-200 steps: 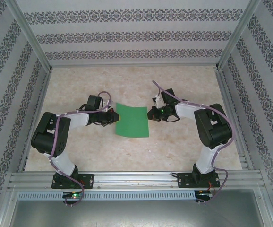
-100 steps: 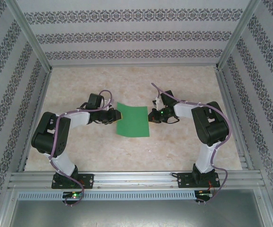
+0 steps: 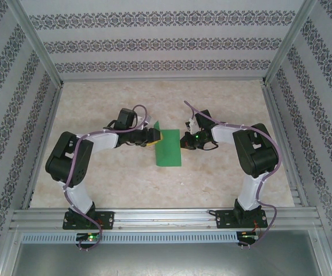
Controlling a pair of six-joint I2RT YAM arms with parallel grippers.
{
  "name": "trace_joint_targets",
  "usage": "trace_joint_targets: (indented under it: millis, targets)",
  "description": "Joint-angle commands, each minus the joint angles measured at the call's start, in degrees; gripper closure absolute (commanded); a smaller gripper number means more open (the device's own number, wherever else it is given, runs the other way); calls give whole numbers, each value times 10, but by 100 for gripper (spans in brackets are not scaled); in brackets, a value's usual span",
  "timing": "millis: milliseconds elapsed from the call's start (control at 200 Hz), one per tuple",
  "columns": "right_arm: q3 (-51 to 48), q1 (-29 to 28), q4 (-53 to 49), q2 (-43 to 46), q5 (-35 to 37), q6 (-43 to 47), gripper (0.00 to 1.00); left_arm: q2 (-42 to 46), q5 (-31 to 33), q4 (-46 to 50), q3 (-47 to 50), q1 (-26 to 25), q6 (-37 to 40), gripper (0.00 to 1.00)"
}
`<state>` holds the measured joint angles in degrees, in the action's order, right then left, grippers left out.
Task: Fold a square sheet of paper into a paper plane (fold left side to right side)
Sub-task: First fold in half a square sheet of paper at the center of the table.
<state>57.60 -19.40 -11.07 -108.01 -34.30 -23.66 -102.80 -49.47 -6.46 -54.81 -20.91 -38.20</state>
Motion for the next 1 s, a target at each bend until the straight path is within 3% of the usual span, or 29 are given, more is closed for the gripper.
trace_joint_targets:
  millis: [0,220,700,994]
  targets:
    - [-16,-8,-7,-6,17,9,97,-18,-9,-9,-22,-18,-3,49]
    - [-25,-7,10,-3,5,2,97,-41,10,18,-42,-33,12,51]
    - [-30,-7,22,8,-4,-5,98,-64,37,44,-59,-49,24,87]
    - [-51,19,56,64,-36,-20,78,-65,41,46,-59,-51,22,96]
